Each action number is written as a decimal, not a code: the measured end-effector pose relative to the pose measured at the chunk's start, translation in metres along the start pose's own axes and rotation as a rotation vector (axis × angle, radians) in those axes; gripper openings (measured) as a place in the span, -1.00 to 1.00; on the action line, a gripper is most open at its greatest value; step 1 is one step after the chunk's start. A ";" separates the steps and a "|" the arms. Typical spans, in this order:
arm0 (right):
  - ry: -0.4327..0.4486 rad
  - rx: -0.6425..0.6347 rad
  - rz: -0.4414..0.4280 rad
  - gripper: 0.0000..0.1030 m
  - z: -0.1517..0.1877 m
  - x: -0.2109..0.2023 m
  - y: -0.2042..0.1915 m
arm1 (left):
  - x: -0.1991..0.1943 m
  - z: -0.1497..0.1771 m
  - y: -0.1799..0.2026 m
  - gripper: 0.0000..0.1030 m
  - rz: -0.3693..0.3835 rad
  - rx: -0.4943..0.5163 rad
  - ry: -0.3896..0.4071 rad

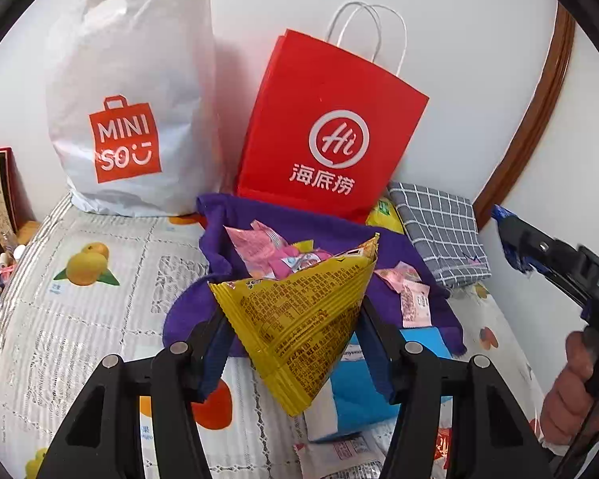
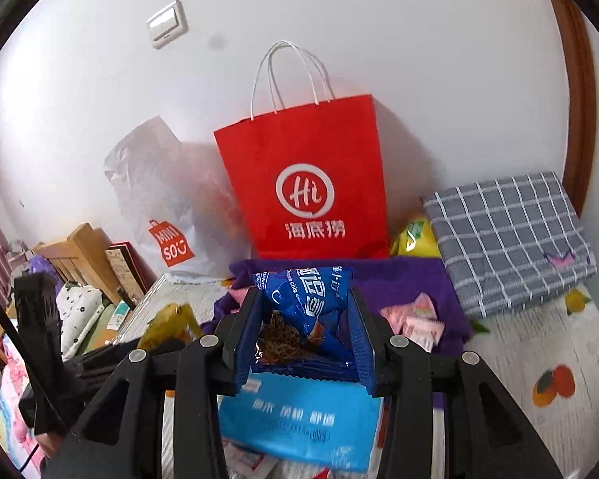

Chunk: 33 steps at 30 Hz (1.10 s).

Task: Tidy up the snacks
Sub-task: 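Carry the blue bag with the right tool while the left tool carries the yellow bag over the towel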

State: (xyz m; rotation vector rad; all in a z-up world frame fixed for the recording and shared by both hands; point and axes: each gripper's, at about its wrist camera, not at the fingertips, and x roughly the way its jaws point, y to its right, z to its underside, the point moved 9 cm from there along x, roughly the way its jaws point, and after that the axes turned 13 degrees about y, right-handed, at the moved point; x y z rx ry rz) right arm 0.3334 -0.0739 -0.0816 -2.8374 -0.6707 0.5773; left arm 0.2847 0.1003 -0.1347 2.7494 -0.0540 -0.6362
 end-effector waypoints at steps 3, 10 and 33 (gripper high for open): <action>0.005 0.008 -0.009 -0.18 -0.002 0.013 -0.001 | -0.002 -0.002 0.000 0.10 0.025 -0.027 0.016; -0.036 0.009 0.064 -0.18 0.021 0.035 0.024 | 0.008 0.004 -0.002 0.10 0.006 -0.022 0.005; -0.103 0.008 0.112 -0.18 0.006 0.055 0.075 | 0.035 -0.052 0.022 0.11 -0.016 0.055 -0.023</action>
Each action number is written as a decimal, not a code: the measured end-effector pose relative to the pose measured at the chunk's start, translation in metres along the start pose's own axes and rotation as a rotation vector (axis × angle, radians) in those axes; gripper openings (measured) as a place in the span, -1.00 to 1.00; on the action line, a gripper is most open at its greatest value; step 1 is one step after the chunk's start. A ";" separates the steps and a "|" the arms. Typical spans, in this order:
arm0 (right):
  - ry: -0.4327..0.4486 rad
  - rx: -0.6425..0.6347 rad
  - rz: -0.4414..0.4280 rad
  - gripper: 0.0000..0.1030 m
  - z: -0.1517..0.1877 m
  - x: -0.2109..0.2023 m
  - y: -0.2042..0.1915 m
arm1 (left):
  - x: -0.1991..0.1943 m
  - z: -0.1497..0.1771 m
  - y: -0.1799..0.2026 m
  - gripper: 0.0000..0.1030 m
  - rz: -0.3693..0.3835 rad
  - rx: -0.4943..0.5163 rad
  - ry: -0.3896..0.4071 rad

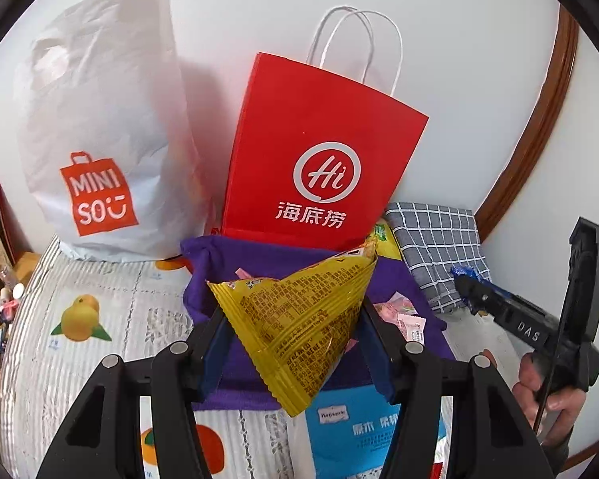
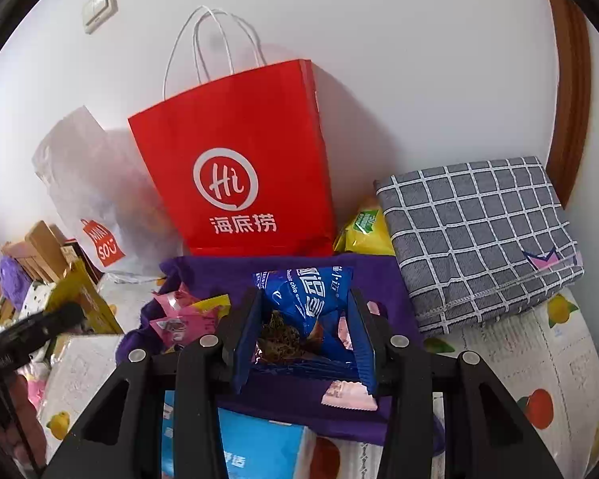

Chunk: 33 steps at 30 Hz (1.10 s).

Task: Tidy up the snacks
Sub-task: 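Carry the blue bag with the right tool while the left tool carries the yellow bag over the towel, then open the right tool over the towel while the left tool releases the yellow bag onto it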

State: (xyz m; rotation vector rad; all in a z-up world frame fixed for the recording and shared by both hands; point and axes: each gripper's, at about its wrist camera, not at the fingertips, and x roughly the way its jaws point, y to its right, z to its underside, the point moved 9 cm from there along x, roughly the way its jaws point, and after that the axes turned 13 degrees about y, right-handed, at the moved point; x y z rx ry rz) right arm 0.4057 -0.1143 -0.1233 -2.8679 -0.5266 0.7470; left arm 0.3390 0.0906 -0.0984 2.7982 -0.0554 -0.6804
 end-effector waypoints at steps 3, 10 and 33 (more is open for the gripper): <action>-0.028 0.024 -0.007 -0.18 0.008 0.010 0.007 | 0.008 0.001 0.003 0.11 -0.008 0.018 -0.023; -0.073 0.020 -0.011 -0.18 0.026 0.025 0.013 | 0.027 0.007 0.006 0.11 -0.020 0.051 -0.067; -0.202 0.024 -0.030 -0.14 0.078 0.072 0.011 | 0.053 0.051 -0.053 0.11 -0.086 -0.022 -0.264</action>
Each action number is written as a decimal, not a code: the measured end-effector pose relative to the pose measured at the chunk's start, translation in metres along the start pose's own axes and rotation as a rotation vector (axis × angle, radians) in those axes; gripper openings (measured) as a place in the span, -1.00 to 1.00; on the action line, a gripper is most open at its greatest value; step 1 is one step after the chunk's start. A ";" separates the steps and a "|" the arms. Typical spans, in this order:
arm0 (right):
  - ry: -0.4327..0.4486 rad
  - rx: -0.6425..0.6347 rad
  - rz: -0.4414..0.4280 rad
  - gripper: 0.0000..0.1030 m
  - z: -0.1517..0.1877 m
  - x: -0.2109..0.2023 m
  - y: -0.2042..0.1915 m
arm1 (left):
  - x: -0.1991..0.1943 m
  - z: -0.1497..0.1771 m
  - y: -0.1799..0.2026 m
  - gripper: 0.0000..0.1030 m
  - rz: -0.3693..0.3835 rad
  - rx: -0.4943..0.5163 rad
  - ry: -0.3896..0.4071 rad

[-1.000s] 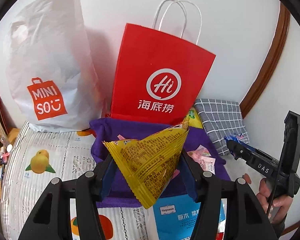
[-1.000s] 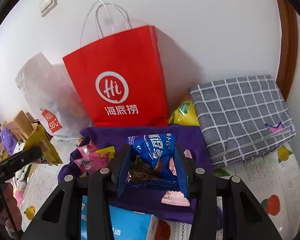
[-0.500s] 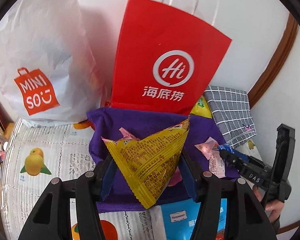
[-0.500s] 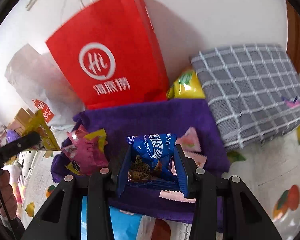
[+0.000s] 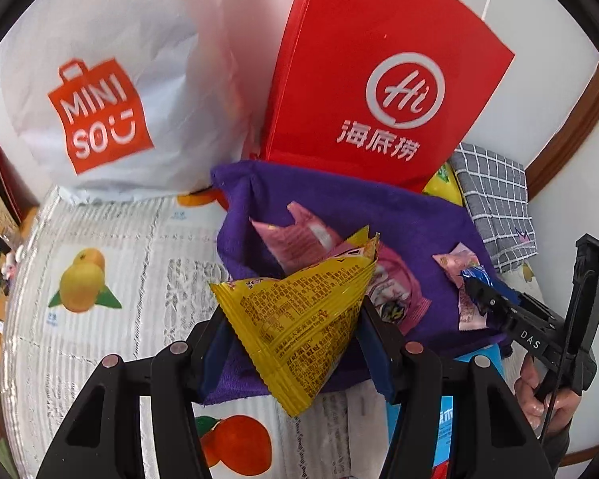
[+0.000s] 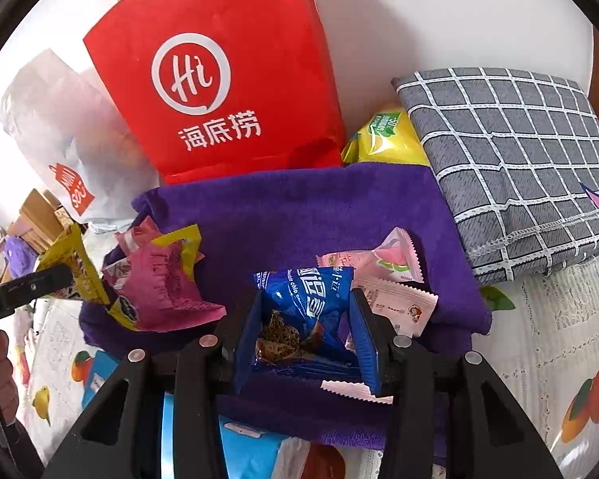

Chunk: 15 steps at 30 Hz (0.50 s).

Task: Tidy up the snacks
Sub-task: 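Open the right tool over the towel while the left tool releases the yellow bag onto it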

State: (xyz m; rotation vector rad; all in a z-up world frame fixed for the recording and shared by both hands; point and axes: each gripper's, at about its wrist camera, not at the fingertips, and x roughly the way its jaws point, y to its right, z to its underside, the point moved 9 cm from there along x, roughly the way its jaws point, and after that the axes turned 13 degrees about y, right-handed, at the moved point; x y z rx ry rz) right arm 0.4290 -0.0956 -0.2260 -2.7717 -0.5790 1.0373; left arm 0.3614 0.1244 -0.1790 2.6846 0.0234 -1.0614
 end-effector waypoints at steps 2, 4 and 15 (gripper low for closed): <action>-0.009 -0.008 0.000 -0.12 0.002 0.002 -0.001 | 0.004 0.005 -0.001 0.11 0.001 -0.001 -0.018; -0.007 -0.010 -0.001 -0.02 0.002 0.001 -0.002 | 0.011 0.010 0.000 0.11 -0.002 0.004 -0.037; 0.061 -0.043 0.008 0.26 -0.006 -0.026 -0.008 | 0.036 0.019 0.015 0.11 0.085 -0.039 -0.092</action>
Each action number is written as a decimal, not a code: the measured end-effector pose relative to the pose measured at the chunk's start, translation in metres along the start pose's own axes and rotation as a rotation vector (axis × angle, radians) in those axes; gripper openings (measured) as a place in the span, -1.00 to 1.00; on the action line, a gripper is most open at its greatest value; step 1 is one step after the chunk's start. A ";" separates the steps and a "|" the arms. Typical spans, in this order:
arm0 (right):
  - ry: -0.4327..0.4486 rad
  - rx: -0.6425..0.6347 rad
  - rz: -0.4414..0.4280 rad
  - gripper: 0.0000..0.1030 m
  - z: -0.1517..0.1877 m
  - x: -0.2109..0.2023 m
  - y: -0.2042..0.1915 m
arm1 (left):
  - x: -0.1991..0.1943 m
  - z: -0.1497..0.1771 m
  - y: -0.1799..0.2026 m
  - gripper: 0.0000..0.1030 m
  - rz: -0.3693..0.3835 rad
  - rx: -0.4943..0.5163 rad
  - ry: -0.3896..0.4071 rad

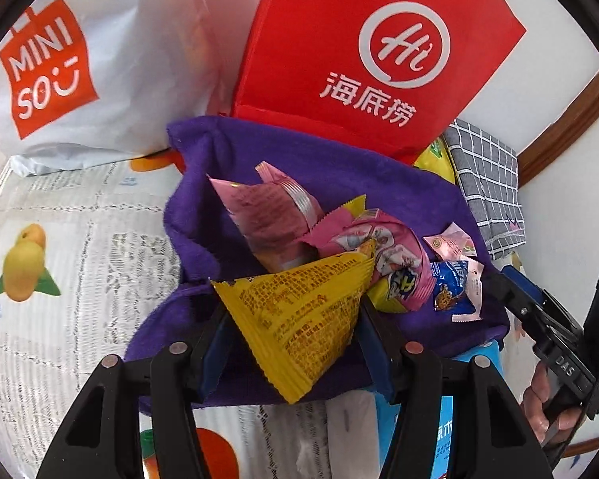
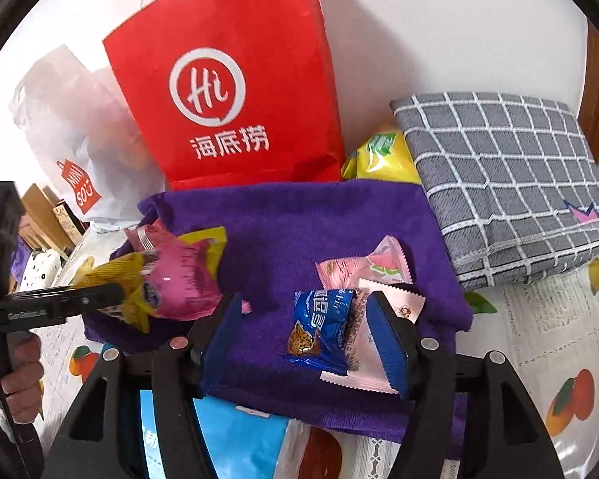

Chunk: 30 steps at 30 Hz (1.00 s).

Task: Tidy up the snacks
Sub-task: 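Open the right tool over the towel while the left tool releases the yellow bag onto it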

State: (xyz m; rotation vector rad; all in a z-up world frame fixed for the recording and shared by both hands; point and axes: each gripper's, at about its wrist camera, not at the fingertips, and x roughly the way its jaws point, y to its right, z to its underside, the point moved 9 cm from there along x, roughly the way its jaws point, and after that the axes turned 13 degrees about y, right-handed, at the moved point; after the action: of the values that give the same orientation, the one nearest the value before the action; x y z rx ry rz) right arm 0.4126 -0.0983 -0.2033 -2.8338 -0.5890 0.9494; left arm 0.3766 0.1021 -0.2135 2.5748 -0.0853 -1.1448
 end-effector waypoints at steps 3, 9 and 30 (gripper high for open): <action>0.012 -0.018 -0.004 0.26 -0.001 -0.006 -0.004 | -0.002 0.000 -0.002 0.34 -0.007 -0.004 0.001; 0.032 -0.031 -0.001 0.26 -0.004 -0.017 -0.010 | -0.031 -0.006 -0.010 0.48 -0.045 -0.007 0.075; 0.000 -0.084 0.050 0.26 0.083 -0.130 -0.042 | -0.109 0.067 -0.007 0.49 -0.017 0.041 0.125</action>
State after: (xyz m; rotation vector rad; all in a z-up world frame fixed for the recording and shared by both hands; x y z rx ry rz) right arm 0.2546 -0.1122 -0.1881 -2.9358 -0.5745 0.9546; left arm 0.2532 0.1110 -0.1801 2.6808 -0.0589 -0.9947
